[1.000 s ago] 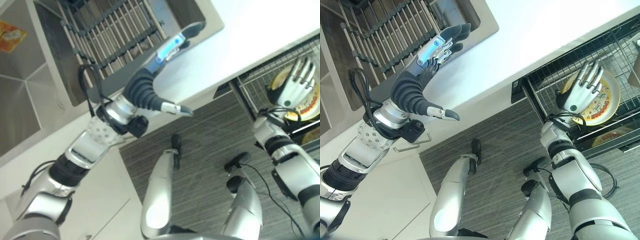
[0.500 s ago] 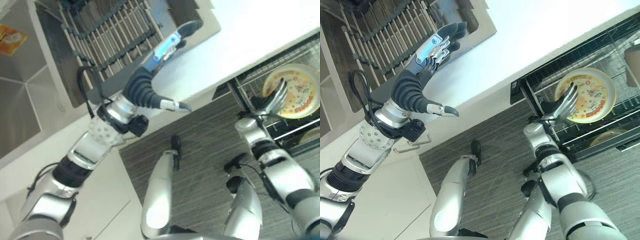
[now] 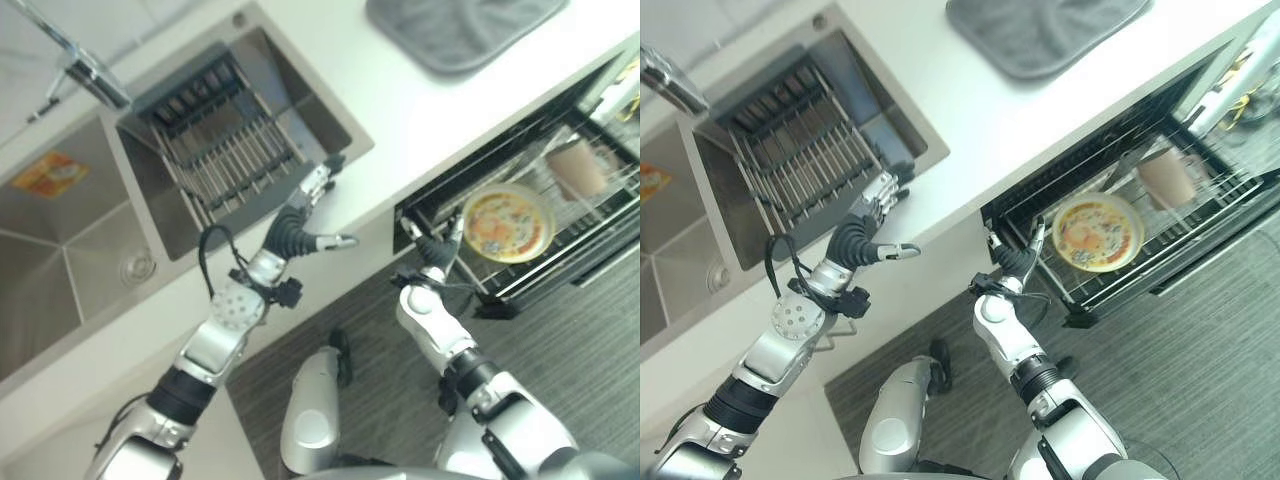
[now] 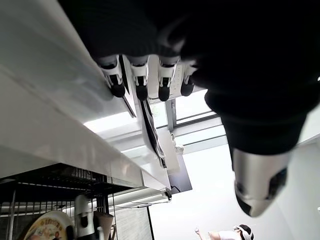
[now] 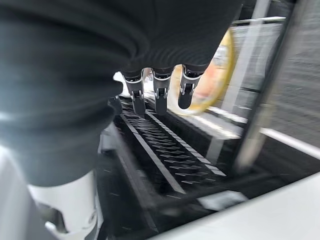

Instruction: Place the dishes in the dishwasher.

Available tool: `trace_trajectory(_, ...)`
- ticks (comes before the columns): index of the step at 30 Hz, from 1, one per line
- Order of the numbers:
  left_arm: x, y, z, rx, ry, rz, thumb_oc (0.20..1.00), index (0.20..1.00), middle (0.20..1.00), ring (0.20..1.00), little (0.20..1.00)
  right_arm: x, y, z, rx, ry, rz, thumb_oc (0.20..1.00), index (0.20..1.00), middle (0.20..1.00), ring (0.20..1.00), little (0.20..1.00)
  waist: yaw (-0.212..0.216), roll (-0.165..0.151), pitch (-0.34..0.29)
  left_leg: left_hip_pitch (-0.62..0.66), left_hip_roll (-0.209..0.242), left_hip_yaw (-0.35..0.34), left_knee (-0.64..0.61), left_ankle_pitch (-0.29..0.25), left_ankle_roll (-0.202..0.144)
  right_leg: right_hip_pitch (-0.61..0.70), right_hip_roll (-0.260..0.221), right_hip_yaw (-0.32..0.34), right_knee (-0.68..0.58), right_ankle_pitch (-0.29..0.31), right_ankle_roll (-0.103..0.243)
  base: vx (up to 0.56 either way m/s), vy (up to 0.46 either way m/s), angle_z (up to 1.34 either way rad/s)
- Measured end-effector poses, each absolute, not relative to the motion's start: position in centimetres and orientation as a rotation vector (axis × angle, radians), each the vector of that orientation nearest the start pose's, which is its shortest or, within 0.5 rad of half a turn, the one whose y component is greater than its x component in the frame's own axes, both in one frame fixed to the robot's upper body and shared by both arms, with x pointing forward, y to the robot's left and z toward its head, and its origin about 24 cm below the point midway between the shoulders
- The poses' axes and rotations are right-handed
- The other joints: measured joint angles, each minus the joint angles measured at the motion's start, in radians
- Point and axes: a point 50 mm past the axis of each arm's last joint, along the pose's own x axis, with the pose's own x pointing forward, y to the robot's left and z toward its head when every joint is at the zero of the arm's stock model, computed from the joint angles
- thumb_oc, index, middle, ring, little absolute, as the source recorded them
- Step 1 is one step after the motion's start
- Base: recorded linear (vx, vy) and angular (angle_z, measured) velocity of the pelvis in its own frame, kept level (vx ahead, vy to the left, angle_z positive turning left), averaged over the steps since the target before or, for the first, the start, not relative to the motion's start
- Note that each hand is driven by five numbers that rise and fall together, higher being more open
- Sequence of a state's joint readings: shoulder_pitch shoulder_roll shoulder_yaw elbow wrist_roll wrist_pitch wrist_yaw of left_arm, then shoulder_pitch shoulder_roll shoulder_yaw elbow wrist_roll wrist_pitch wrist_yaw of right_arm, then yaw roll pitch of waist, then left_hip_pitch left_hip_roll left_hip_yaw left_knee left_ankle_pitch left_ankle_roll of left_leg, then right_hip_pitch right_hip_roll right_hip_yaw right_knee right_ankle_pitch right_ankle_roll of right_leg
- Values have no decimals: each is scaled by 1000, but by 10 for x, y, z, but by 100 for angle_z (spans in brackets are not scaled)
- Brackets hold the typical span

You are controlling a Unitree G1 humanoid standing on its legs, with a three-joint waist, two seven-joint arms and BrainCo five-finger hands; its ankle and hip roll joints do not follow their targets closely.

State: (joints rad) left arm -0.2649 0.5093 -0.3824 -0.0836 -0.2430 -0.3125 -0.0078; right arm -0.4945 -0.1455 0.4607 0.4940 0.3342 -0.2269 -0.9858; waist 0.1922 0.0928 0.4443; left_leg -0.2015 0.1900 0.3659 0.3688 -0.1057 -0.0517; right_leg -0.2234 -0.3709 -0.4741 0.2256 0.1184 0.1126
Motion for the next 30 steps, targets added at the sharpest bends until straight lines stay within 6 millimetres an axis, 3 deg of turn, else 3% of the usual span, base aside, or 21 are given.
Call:
trace_trajectory(2, 266, 127, 120, 253, -452, -478, 1000, 1000, 1000, 1000, 1000, 312, -115, 57, 32, -77, -514, 1000, 1000, 1000, 1000, 1000, -9, -9, -14, 73, 1, 8, -37, 2, -6, 70, 18, -2, -43, 7, 1, 97, 72, -15)
trace_trajectory(6, 247, 128, 86, 270, -332, -480, 1000, 1000, 1000, 1000, 1000, 300, -112, 55, 86, -82, -458, 1000, 1000, 1000, 1000, 1000, -46, -54, -127, 204, 2, 44, -133, 25, -31, 163, 55, 7, -109, 13, 11, 58, 41, -23)
trace_trajectory(9, 246, 131, 84, 258, -324, -449, 1000, 1000, 1000, 1000, 1000, 301, -122, 55, 152, -71, -496, 1000, 1000, 1000, 1000, 1000, -53, -48, -181, 258, 4, 58, -170, 31, -38, 189, 70, 25, -123, 12, 11, 97, 41, -22)
trace_trajectory(12, 240, 136, 76, 244, -288, -427, 1000, 1000, 1000, 1000, 1000, 291, -141, 38, 231, -3, -556, 1000, 1000, 1000, 1000, 1000, -52, -48, -255, 313, 1, 71, -209, 29, -40, 241, 83, 26, -157, 9, 17, 45, 21, -11)
trace_trajectory(15, 237, 149, 72, 249, -268, -375, 1000, 1000, 1000, 1000, 1000, 294, -156, 43, 250, -45, -548, 1000, 1000, 1000, 1000, 1000, -52, -54, -273, 343, -3, 88, -231, 36, -48, 255, 89, 39, -171, 12, 17, 55, 13, -14)
trace_trajectory(18, 224, 190, 61, 196, -187, -207, 1000, 1000, 1000, 1000, 1000, 278, -196, 59, 247, -148, -567, 1000, 1000, 1000, 1000, 1000, -57, -60, -296, 358, -6, 101, -258, 45, -57, 256, 96, 51, -192, 23, 18, 91, -13, -13)
trace_trajectory(20, 205, 225, 53, 158, -126, -61, 1000, 1000, 1000, 1000, 1000, 252, -243, 62, 218, -176, -695, 1000, 1000, 1000, 1000, 1000, -75, -69, -304, 381, -1, 108, -284, 51, -66, 267, 109, 55, -199, 19, 18, 109, -68, -11)
trace_trajectory(23, 203, 237, 57, 126, -142, -14, 1000, 1000, 1000, 1000, 1000, 233, -284, 57, 211, -156, -882, 1000, 1000, 1000, 1000, 1000, -108, -88, -313, 393, 6, 114, -298, 60, -74, 267, 125, 59, -208, 20, 16, 109, -118, -10)
trace_trajectory(25, 208, 241, 60, 142, -153, -25, 1000, 1000, 1000, 1000, 1000, 219, -312, 39, 294, -92, -1047, 1000, 1000, 1000, 1000, 1000, -105, -100, -323, 399, 14, 134, -300, 56, -74, 266, 136, 75, -217, 19, 12, 95, -113, -24)
trace_trajectory(27, 212, 237, 62, 146, -162, -72, 1000, 1000, 1000, 1000, 1000, 213, -319, 26, 336, -57, -1083, 1000, 1000, 1000, 1000, 1000, -118, -101, -322, 396, 17, 140, -300, 56, -73, 262, 142, 79, -226, 21, 10, 79, -110, -12)
trace_trajectory(30, 213, 236, 61, 149, -159, -99, 1000, 1000, 1000, 1000, 1000, 202, -313, 6, 402, 0, -1088, 1000, 1000, 1000, 1000, 1000, -118, -87, -324, 396, 21, 140, -301, 57, -75, 262, 149, 79, -233, 27, 5, 89, -96, -1)
